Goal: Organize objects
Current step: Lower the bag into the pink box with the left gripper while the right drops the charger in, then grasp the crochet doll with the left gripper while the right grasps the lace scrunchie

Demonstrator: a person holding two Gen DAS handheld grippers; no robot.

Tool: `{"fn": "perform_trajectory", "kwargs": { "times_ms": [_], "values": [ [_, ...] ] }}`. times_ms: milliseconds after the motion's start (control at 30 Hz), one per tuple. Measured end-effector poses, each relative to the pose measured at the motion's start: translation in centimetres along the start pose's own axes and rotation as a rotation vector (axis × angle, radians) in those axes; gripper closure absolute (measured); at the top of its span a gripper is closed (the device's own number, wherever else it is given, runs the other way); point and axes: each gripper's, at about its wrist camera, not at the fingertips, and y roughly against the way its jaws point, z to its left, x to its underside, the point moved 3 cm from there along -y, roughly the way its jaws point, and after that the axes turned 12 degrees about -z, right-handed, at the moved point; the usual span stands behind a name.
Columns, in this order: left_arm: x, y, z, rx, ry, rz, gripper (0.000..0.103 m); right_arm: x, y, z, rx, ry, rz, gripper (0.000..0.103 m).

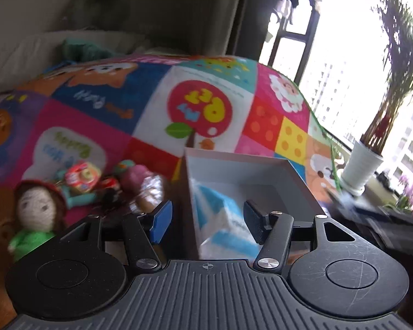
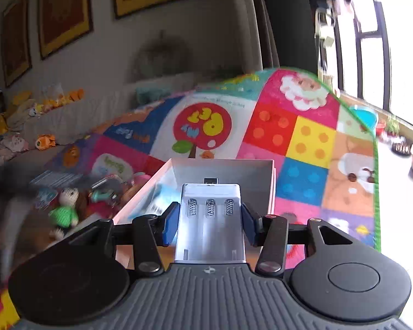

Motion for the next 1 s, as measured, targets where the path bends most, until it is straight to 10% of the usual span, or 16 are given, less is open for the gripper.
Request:
{"fn": "perform_trajectory", "kwargs": {
  "times_ms": [333, 667, 1000],
  "values": [
    [6.0, 5.2, 7.0, -0.054, 0.032, 0.074, 0.041, 1.2, -12.0, 0.2, -0.006, -0.166, 0.34, 0.055],
    [4.7, 6.4, 12.8, -0.262, 0.044, -0.065, 0.041, 1.4, -4.7, 4.4, -0.029, 0.067, 0.109, 0.03],
    [3.4, -3.6, 15.9, -0.35, 0.001, 0.109, 0.041, 6.9, 0.0, 9.2, -0.132, 0.233, 0.126, 0.024]
  ]
}}
